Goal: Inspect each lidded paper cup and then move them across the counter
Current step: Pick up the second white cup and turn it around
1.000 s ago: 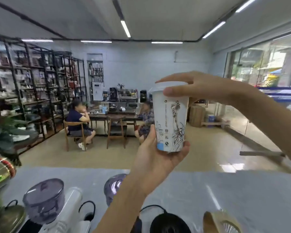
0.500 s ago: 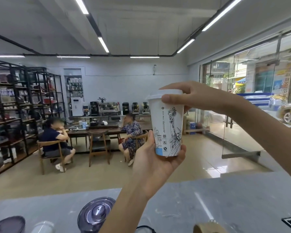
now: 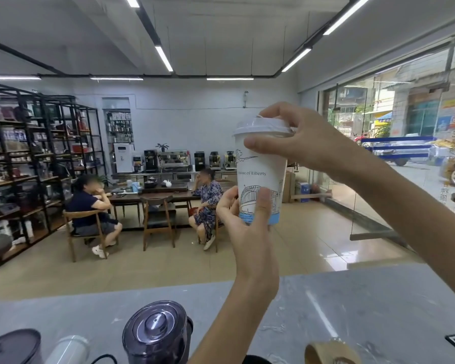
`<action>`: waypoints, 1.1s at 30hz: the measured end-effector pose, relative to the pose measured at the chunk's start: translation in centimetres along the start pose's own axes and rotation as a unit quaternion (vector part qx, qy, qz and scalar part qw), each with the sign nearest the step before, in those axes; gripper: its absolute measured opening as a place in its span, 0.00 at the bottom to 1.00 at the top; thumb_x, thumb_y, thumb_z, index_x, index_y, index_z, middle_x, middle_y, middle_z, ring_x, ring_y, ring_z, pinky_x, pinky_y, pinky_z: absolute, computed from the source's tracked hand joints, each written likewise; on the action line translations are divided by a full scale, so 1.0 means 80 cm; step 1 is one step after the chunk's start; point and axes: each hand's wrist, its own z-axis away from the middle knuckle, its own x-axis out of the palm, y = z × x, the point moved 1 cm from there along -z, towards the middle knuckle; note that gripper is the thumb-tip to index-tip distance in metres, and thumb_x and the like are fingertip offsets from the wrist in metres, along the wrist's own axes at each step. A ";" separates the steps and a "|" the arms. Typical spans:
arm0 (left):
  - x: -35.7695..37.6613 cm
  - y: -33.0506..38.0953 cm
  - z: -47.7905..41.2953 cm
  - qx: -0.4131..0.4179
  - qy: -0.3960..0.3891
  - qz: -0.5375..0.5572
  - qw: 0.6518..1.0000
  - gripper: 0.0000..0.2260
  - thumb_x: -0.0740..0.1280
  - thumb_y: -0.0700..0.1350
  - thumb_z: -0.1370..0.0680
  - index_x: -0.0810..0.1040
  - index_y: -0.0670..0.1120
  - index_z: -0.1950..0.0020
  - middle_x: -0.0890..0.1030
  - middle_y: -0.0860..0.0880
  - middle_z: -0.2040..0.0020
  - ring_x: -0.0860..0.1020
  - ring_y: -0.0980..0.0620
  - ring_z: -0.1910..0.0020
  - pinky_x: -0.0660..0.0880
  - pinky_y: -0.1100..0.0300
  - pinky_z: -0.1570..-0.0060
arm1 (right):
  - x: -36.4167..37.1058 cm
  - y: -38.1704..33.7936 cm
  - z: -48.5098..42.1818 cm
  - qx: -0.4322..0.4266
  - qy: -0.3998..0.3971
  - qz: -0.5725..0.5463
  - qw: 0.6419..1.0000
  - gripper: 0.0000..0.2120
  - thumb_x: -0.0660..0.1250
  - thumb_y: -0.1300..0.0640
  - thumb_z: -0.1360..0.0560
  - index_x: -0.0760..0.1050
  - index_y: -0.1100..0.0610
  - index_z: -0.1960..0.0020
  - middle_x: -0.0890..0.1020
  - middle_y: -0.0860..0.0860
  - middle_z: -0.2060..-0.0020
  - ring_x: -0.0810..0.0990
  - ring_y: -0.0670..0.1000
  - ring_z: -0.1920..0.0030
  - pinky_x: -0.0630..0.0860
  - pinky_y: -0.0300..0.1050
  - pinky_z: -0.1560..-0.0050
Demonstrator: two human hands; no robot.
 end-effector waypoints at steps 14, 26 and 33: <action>-0.012 0.024 -0.008 -0.351 -0.167 0.276 0.879 0.30 0.68 0.58 0.22 0.75 0.36 0.30 0.77 0.36 0.41 0.79 0.40 0.49 0.83 0.51 0.54 | -0.015 0.016 0.000 0.006 -0.085 -0.147 0.985 0.13 0.75 0.42 0.34 0.81 0.37 0.50 0.87 0.42 0.53 0.87 0.44 0.52 0.81 0.35 0.61; 0.000 0.005 0.000 -0.102 -0.095 0.169 0.976 0.27 0.70 0.53 0.25 0.72 0.43 0.29 0.80 0.39 0.34 0.82 0.42 0.41 0.77 0.36 0.39 | -0.020 0.005 0.014 0.025 -0.033 -0.102 0.994 0.32 0.73 0.35 0.33 0.71 0.39 0.31 0.74 0.45 0.32 0.83 0.47 0.42 0.84 0.52 0.46; -0.002 0.002 0.002 0.036 -0.062 -0.051 0.996 0.24 0.77 0.51 0.31 0.72 0.56 0.39 0.82 0.57 0.42 0.82 0.53 0.43 0.80 0.52 0.47 | 0.007 0.001 0.021 0.019 0.026 -0.053 0.998 0.33 0.74 0.35 0.35 0.71 0.42 0.33 0.78 0.39 0.48 0.82 0.40 0.51 0.78 0.34 0.58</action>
